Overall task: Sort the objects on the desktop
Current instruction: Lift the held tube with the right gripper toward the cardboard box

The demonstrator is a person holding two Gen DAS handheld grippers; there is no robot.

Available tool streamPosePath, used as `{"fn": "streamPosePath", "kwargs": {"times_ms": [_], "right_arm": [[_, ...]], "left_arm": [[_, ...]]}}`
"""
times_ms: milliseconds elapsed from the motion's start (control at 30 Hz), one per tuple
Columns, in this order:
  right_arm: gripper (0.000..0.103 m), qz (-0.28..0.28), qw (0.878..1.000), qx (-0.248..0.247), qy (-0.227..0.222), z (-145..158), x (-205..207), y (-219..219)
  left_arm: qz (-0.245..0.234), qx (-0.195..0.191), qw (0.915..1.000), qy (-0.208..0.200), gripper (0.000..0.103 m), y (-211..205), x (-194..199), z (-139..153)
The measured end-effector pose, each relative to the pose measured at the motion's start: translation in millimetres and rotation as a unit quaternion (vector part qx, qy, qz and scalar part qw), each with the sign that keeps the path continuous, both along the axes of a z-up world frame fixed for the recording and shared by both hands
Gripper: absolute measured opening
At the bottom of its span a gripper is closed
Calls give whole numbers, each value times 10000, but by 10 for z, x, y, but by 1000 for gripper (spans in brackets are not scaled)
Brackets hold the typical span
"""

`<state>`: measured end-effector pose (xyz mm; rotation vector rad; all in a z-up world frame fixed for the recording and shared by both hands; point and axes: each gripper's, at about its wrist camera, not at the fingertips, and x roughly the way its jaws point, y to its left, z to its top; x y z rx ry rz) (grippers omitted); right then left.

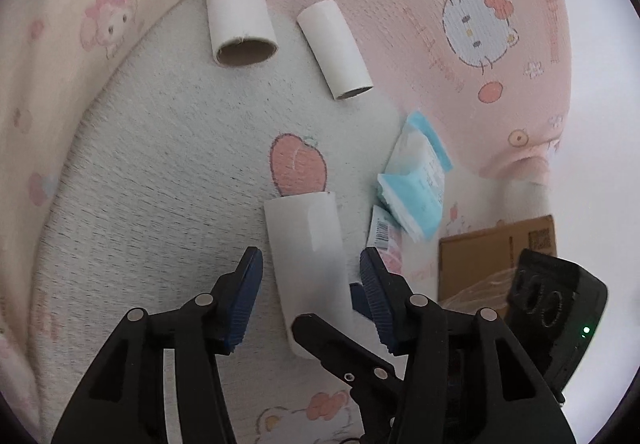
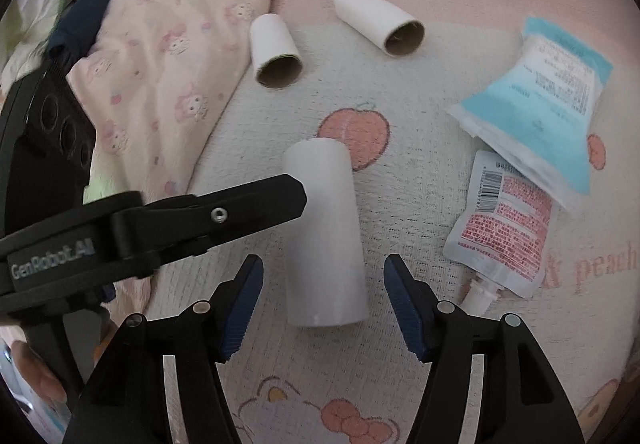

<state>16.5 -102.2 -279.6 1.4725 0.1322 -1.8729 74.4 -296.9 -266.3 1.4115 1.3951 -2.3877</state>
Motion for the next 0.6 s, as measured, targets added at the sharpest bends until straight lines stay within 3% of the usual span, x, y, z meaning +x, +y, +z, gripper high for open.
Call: {"fn": "streamPosePath", "kwargs": {"times_ms": [233, 300, 333, 600], "right_arm": [[59, -201, 9989, -182, -388, -142, -153, 76], [44, -178, 9986, -182, -454, -176, -166, 61], [43, -159, 9985, -191, -495, -198, -166, 50], [40, 48, 9987, -157, -487, -162, -142, 106]], "left_arm": [[-7, 227, 9997, 60, 52, 32, -67, -58], [-9, 212, 9997, 87, 49, 37, -72, -54], [-19, 176, 9998, 87, 48, 44, -79, -48], [-154, 14, 9999, 27, 47, 47, -125, -27]]}}
